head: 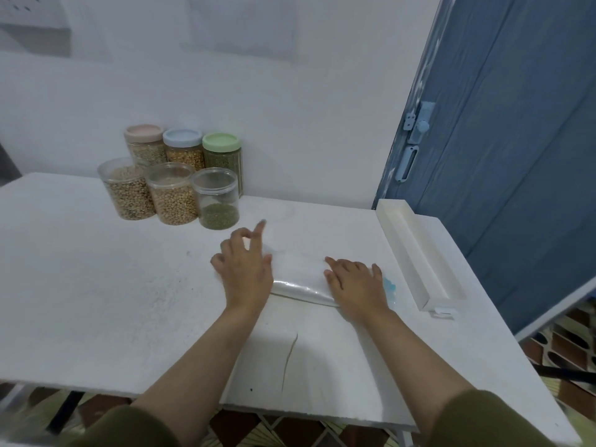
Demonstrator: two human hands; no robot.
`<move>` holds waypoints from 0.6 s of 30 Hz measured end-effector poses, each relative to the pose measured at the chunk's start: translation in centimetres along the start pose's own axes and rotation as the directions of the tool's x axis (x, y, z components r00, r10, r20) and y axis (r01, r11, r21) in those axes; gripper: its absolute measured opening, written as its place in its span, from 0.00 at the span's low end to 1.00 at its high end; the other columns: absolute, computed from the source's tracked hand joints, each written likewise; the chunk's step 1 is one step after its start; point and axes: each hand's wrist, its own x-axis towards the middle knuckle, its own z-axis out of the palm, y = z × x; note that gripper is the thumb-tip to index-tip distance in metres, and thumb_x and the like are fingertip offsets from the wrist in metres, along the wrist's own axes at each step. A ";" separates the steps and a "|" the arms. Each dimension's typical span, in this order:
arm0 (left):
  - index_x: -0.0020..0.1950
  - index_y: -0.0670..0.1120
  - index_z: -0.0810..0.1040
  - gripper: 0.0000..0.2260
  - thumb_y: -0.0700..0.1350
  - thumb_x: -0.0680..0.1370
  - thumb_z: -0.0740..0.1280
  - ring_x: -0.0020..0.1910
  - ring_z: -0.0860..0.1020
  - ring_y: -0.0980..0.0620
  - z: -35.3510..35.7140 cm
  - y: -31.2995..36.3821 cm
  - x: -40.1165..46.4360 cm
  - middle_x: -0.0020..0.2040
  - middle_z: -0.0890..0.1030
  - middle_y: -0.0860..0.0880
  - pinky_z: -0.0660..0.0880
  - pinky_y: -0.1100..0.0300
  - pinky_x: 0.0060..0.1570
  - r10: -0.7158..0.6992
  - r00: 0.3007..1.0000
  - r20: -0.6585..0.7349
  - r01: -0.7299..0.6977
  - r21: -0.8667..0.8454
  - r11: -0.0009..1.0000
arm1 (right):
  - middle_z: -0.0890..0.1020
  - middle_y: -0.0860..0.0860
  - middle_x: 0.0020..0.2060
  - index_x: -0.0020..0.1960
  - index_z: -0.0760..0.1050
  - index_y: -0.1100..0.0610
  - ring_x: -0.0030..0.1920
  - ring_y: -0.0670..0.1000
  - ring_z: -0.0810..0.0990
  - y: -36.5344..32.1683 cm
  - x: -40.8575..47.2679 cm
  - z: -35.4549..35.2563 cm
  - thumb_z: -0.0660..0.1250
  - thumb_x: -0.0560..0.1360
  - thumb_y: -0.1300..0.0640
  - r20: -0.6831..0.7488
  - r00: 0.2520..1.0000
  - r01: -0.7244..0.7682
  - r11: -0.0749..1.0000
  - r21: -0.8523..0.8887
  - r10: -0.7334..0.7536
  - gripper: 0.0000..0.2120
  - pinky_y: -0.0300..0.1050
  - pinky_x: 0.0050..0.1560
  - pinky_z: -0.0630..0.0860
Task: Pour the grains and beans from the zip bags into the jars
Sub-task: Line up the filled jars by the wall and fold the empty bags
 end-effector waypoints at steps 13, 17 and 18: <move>0.79 0.53 0.59 0.23 0.56 0.85 0.44 0.78 0.57 0.50 3.1 3.5 -0.2 0.78 0.63 0.53 0.43 0.48 0.76 0.273 0.844 0.461 -0.333 0.051 0.942 | 0.62 0.44 0.78 0.80 0.52 0.41 0.77 0.47 0.57 0.4 -0.3 1.8 0.34 0.80 0.39 -0.146 0.987 -0.055 0.998 0.037 0.059 0.30 0.54 0.77 0.42; 0.78 0.54 0.62 0.30 0.59 0.80 0.36 0.72 0.66 0.53 4.0 3.0 -0.6 0.73 0.71 0.55 0.47 0.49 0.75 0.274 0.860 0.430 -0.318 0.033 0.947 | 0.65 0.45 0.76 0.79 0.55 0.42 0.76 0.47 0.60 0.2 -0.7 1.8 0.29 0.75 0.38 -0.168 0.984 -0.048 0.998 0.045 0.055 0.36 0.54 0.78 0.43; 0.77 0.54 0.63 0.34 0.60 0.77 0.33 0.71 0.67 0.53 4.1 3.0 -0.6 0.71 0.72 0.55 0.48 0.49 0.74 0.278 0.865 0.418 -0.322 0.038 0.946 | 0.65 0.45 0.76 0.79 0.55 0.42 0.76 0.47 0.60 0.1 -0.7 1.7 0.30 0.76 0.38 -0.156 0.986 -0.050 0.998 0.049 0.057 0.35 0.54 0.78 0.43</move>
